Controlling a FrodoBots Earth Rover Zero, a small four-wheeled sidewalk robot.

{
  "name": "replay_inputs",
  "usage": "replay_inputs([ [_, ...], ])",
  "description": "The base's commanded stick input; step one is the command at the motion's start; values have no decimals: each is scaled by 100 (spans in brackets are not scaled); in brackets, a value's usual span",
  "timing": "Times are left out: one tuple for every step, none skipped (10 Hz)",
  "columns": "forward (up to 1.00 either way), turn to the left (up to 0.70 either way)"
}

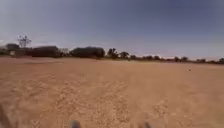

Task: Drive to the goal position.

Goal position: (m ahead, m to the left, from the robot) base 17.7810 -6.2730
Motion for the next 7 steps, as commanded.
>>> replay_inputs([
  [70, -33],
  [70, -35],
  [70, -34],
  [70, -15],
  [70, -4],
  [70, 0],
  [70, 0],
])
